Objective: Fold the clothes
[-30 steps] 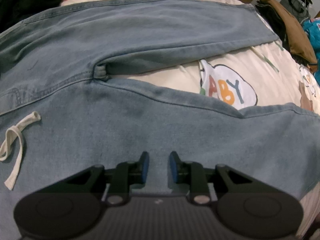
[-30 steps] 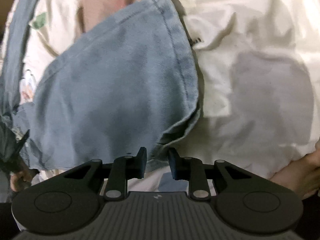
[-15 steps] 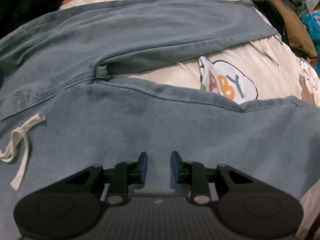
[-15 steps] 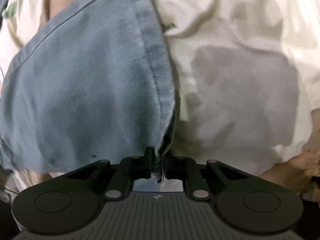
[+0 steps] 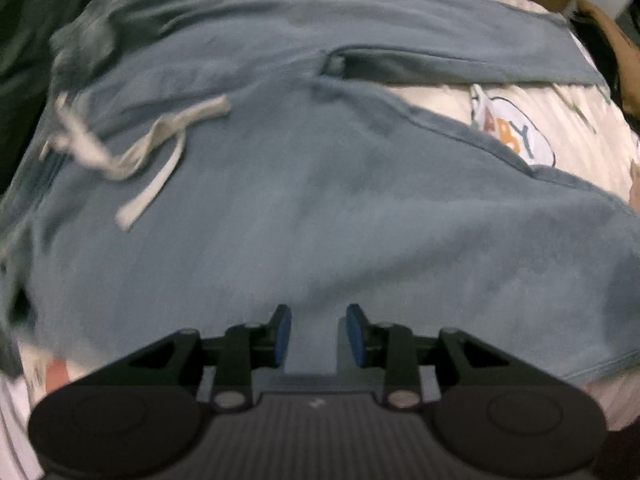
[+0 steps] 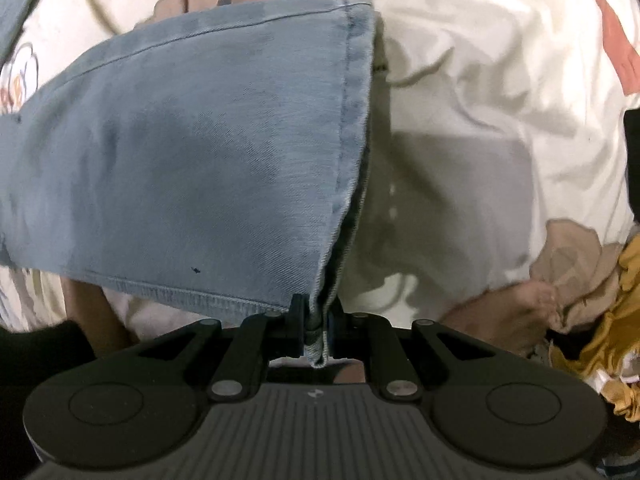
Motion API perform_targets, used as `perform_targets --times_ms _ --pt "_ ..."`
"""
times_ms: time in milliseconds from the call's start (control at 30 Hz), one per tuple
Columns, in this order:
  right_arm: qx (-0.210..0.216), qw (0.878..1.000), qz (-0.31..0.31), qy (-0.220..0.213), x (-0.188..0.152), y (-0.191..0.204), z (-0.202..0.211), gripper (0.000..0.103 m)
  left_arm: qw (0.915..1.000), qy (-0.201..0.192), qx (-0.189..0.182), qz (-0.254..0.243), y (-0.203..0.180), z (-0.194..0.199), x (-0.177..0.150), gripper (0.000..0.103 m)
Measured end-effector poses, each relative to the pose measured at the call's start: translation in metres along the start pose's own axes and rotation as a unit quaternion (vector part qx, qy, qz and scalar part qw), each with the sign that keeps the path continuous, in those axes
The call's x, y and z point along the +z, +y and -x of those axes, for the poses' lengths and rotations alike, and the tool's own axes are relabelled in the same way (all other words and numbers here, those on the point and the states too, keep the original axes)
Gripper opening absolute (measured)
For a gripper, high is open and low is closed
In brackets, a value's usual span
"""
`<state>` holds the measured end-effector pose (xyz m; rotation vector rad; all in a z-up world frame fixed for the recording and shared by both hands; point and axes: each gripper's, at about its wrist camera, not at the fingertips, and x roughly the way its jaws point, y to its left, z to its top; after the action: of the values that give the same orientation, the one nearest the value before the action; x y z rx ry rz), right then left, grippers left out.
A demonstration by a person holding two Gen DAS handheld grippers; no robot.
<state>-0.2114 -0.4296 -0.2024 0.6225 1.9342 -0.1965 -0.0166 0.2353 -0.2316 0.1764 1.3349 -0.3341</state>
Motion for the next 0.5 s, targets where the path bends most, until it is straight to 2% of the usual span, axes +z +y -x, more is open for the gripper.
perform_targets --times_ms 67,133,200,333,467,500 --pt "-0.005 1.0 0.002 0.001 -0.002 -0.002 -0.003 0.008 0.9996 0.002 0.0 0.03 0.009 0.001 -0.011 0.038" --pt "-0.01 1.0 -0.002 0.0 0.018 0.018 -0.011 0.008 0.9984 0.01 -0.002 0.056 0.017 -0.002 -0.02 0.038" --pt "-0.019 1.0 -0.001 0.004 0.023 0.013 -0.015 0.008 0.9976 0.01 -0.001 0.068 0.021 -0.003 -0.026 0.038" --pt "-0.031 0.999 0.002 0.014 0.038 0.032 -0.043 0.008 0.9969 0.006 -0.005 0.078 0.026 -0.001 -0.028 0.038" --pt "-0.036 0.999 0.011 0.017 0.045 0.035 -0.039 0.009 0.9969 0.002 0.0 0.078 0.027 0.0 -0.025 0.038" --pt "-0.042 0.999 0.013 0.015 0.047 0.036 -0.037 0.014 0.9969 -0.001 0.0 0.078 0.026 0.001 -0.024 0.038"
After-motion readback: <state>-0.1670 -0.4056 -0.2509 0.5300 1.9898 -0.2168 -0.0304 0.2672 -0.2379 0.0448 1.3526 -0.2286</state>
